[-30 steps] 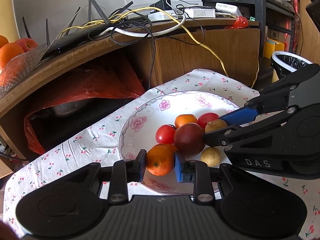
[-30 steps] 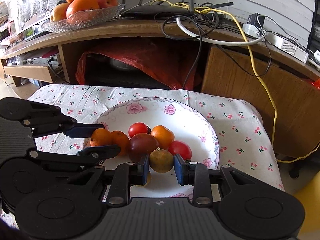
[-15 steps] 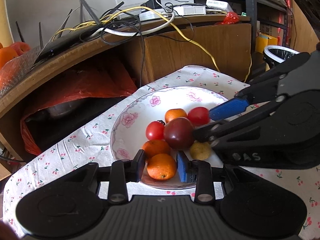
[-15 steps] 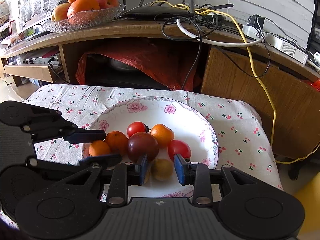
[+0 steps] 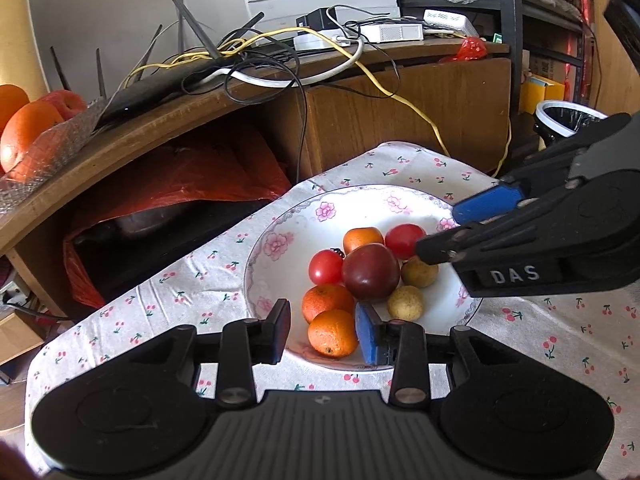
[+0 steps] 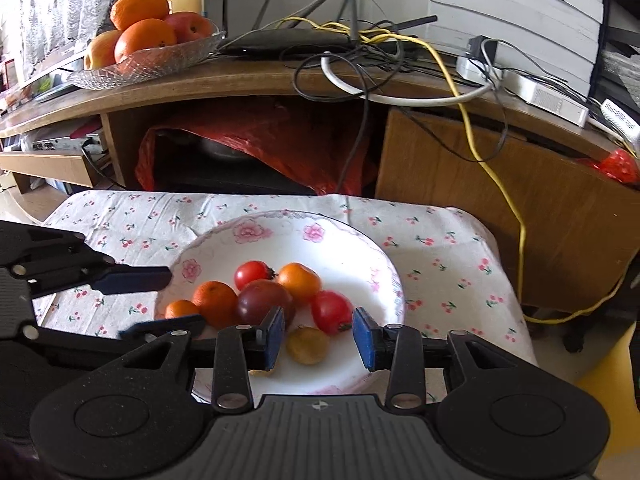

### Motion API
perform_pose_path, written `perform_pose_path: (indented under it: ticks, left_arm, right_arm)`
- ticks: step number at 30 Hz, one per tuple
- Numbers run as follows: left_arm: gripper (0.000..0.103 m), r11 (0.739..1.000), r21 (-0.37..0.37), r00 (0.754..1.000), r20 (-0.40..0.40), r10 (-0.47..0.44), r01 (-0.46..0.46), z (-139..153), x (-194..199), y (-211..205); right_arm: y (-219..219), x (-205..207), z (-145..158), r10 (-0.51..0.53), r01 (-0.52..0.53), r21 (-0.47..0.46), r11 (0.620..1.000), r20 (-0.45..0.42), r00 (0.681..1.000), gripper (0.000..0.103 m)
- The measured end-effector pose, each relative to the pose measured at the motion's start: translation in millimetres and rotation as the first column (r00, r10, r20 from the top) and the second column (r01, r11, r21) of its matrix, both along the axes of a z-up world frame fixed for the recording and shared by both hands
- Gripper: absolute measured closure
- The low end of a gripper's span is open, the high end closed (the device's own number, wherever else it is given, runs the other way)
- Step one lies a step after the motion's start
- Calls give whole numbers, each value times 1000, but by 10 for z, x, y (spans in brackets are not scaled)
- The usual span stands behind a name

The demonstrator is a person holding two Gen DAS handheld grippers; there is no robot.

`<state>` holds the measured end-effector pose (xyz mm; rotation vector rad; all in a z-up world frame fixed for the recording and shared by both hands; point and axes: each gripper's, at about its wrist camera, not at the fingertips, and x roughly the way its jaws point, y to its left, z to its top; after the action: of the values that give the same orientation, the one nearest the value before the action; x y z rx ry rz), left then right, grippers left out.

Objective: Organize fruits
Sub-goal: 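Open the left tool to drop the orange while the right tool releases the brown fruit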

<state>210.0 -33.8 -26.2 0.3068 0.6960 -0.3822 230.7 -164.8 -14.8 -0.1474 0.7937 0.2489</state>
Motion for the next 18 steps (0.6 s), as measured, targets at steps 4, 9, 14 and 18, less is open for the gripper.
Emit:
perform_pose_path:
  ticks: [4, 9, 14, 18]
  left_arm:
    - [58, 1000, 10, 1000, -8, 17, -16, 19, -73, 9]
    - [57, 999, 0, 999, -18, 37, -37, 78, -178, 40]
    - [51, 999, -15, 999, -9, 48, -48, 164, -302, 47]
    - [47, 997, -34, 998, -7, 66, -66, 218, -403, 88]
  right_arm:
    - [-42, -74, -5, -13, 12, -16, 1000, -15, 1000, 71]
    - [-66, -195, 32, -29, 28, -29, 999, -24, 999, 71]
    - [-39, -378, 105, -28, 27, -38, 999, -13, 1000, 71]
    - [-19, -509, 157, -25, 25, -38, 999, -7, 1000, 71]
